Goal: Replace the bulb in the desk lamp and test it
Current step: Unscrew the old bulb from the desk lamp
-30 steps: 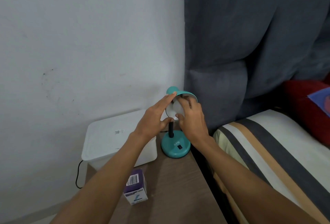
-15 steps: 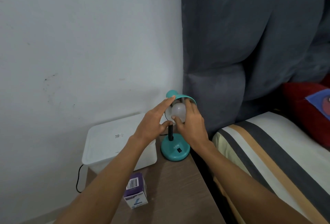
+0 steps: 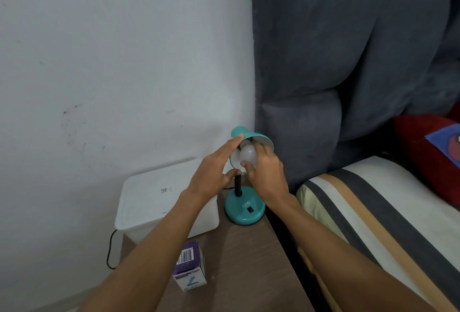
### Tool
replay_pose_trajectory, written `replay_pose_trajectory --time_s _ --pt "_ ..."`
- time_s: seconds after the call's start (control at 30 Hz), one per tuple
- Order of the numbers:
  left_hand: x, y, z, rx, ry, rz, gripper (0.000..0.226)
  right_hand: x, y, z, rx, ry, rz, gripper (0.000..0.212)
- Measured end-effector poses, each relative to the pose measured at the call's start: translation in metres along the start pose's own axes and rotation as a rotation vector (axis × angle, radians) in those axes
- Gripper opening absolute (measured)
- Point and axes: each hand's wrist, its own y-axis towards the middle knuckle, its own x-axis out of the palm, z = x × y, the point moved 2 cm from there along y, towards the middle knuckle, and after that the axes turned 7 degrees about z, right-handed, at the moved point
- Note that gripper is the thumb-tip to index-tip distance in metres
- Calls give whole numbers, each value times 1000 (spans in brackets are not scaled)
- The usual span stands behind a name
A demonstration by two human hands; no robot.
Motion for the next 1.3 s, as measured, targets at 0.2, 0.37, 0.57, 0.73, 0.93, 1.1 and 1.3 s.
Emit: replay_pose_trajectory --time_s 0.2,0.37,0.57,0.73,0.93,1.1,1.3 --pt "0 1 1 4 6 -2 91 1 -5 -3 -74 -15 28 66" --pt "1 1 0 3 5 -8 92 1 1 2 112 26 -9 60" --pt "1 0 -1 -2 11 -2 92 1 -5 0 11 -36 2 64" --pt "2 1 0 0 18 -6 93 2 -3 5 35 32 -26 64" --pt "2 0 -1 0 22 2 92 1 -5 3 -30 18 13 56" --pt "3 1 -2 -2 16 -3 91 0 -3 6 124 124 33 66" --pt "2 -1 -3 -10 23 5 93 1 -5 5 -39 -31 13 69"
